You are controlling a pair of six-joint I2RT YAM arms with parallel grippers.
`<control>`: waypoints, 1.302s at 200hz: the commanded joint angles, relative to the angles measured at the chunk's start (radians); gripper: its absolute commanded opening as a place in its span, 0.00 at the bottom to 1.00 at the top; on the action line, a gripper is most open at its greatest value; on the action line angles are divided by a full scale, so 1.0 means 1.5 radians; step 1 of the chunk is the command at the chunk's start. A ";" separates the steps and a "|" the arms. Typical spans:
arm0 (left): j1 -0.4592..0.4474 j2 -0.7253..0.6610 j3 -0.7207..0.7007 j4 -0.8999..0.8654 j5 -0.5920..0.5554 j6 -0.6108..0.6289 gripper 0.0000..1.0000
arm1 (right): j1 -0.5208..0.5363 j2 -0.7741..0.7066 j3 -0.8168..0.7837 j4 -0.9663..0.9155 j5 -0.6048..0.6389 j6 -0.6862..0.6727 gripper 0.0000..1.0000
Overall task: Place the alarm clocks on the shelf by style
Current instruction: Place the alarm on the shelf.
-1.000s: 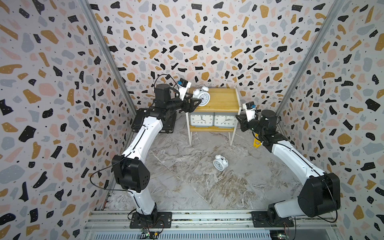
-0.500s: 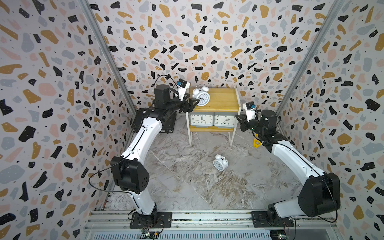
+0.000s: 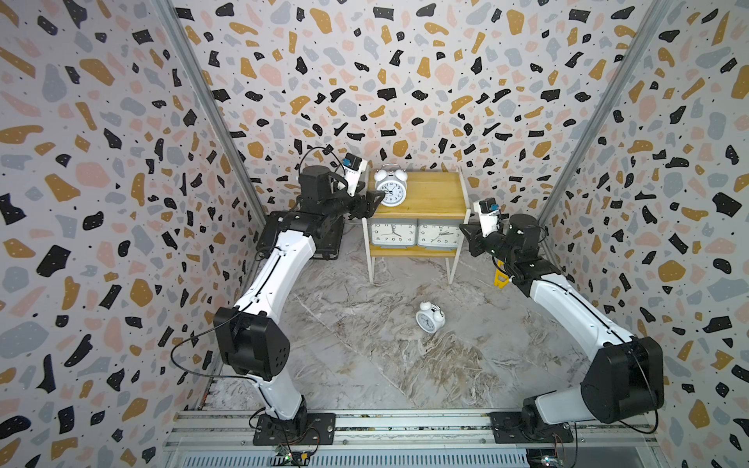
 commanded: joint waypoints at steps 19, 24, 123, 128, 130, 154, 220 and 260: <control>0.005 -0.026 -0.011 0.030 -0.011 0.001 0.77 | 0.004 0.001 0.025 -0.002 -0.018 0.015 0.11; 0.005 -0.025 -0.011 0.031 -0.013 0.001 0.77 | 0.004 0.000 0.024 -0.002 -0.017 0.015 0.11; 0.005 -0.064 -0.031 0.046 0.009 0.024 0.89 | 0.004 -0.039 0.012 -0.022 0.027 -0.008 0.41; 0.005 -0.067 -0.034 0.047 0.007 0.024 0.89 | 0.004 -0.043 0.009 -0.024 0.030 -0.010 0.44; 0.005 -0.069 -0.035 0.047 0.006 0.025 0.89 | 0.004 -0.044 0.008 -0.025 0.032 -0.011 0.44; 0.005 -0.090 -0.046 0.043 -0.001 0.019 0.89 | 0.004 -0.067 -0.009 -0.033 0.042 -0.015 0.52; 0.005 -0.223 -0.207 0.056 -0.014 -0.035 0.89 | 0.004 -0.165 -0.086 -0.089 0.031 -0.017 0.59; 0.005 -0.324 -0.341 0.053 -0.007 -0.068 0.89 | 0.004 -0.237 -0.152 -0.131 -0.007 -0.001 0.59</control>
